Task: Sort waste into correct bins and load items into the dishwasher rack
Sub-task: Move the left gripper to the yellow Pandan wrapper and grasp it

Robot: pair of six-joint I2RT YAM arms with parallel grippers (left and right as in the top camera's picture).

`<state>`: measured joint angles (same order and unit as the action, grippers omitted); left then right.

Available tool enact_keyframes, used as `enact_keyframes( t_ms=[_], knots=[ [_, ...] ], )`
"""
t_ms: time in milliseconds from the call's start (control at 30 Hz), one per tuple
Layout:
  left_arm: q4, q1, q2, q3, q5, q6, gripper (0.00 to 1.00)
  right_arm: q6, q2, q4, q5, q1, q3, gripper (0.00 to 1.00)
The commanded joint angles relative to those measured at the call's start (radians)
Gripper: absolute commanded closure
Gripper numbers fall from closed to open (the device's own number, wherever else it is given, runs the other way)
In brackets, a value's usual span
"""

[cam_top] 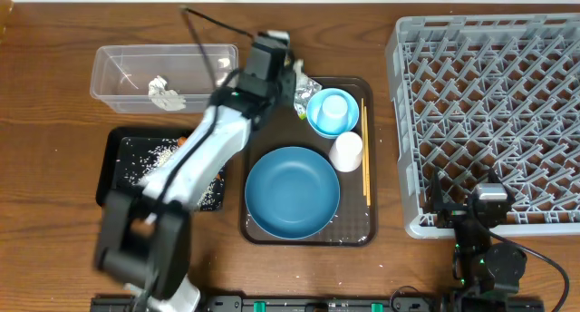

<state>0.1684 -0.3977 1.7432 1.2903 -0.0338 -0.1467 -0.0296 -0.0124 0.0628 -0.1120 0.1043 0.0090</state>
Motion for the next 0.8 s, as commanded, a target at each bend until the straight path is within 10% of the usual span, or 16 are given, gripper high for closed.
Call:
enact_keyframes(
  t_ms=[0, 433, 600, 767],
  knots=[
    [-0.002, 0.003, -0.108, 0.023, -0.089, -0.042, 0.94, 0.014, 0.005, 0.001, 0.003, 0.01, -0.003, 0.01],
    [0.006, 0.164, -0.108, 0.013, -0.327, -0.06, 0.91, 0.014, 0.005, 0.001, 0.003, 0.01, -0.003, 0.01],
    [0.017, 0.261, -0.043, 0.013, -0.326, -0.13, 0.31, 0.014, 0.005, 0.001, 0.003, 0.01, -0.003, 0.01],
    [0.067, 0.267, -0.058, 0.013, -0.315, -0.136, 0.18, 0.014, 0.005, 0.001, 0.003, 0.01, -0.003, 0.01]
  ],
)
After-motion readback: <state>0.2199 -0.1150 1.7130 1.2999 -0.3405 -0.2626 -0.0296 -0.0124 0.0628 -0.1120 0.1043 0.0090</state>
